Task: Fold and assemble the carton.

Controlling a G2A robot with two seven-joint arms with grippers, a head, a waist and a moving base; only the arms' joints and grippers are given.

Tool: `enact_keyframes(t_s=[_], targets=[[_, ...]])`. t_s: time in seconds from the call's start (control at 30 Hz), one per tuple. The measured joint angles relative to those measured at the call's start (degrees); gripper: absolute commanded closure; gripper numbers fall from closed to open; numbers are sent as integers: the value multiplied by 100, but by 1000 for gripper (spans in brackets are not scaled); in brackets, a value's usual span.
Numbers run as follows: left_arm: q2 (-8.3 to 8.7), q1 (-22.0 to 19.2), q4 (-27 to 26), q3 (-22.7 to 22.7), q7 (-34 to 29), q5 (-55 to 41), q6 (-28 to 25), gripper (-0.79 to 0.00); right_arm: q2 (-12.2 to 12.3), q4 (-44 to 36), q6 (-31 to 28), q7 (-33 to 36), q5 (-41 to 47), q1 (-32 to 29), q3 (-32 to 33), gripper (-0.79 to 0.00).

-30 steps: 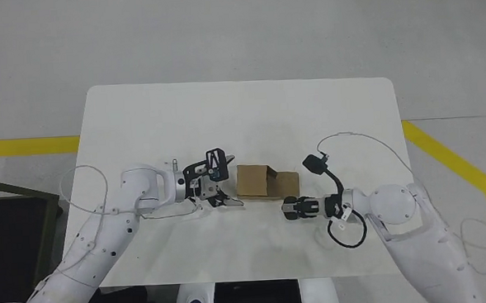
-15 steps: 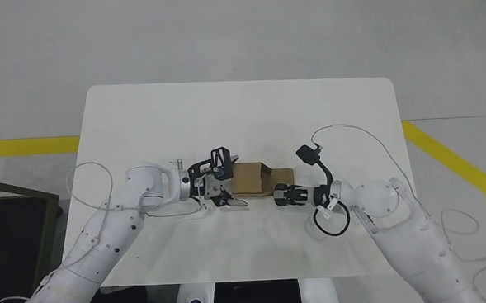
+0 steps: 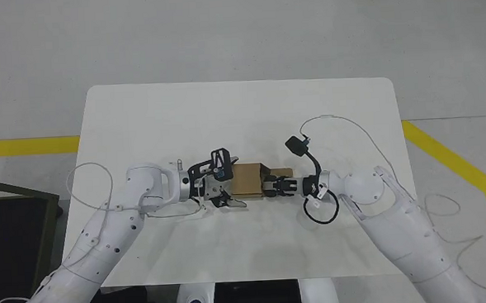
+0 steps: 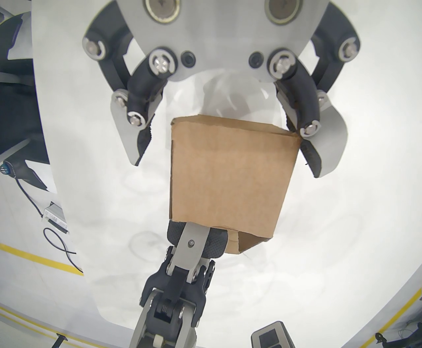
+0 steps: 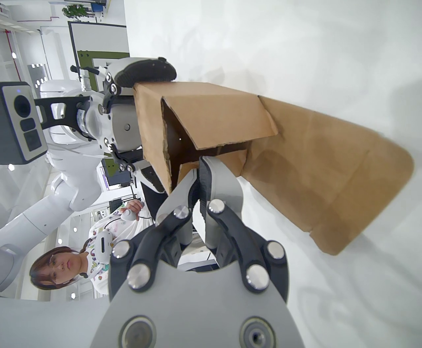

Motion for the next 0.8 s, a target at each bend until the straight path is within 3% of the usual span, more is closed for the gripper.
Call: enact_keyframes(t_s=[0.33, 0.8], targets=[[1, 32, -17, -39, -83, -55, 36, -785, -84, 331, -193, -28, 136, 271, -256, 0], [0, 68, -22, -90, -90, -98, 52, -785, 97, 19, -73, 40, -98, -104, 316, 0]])
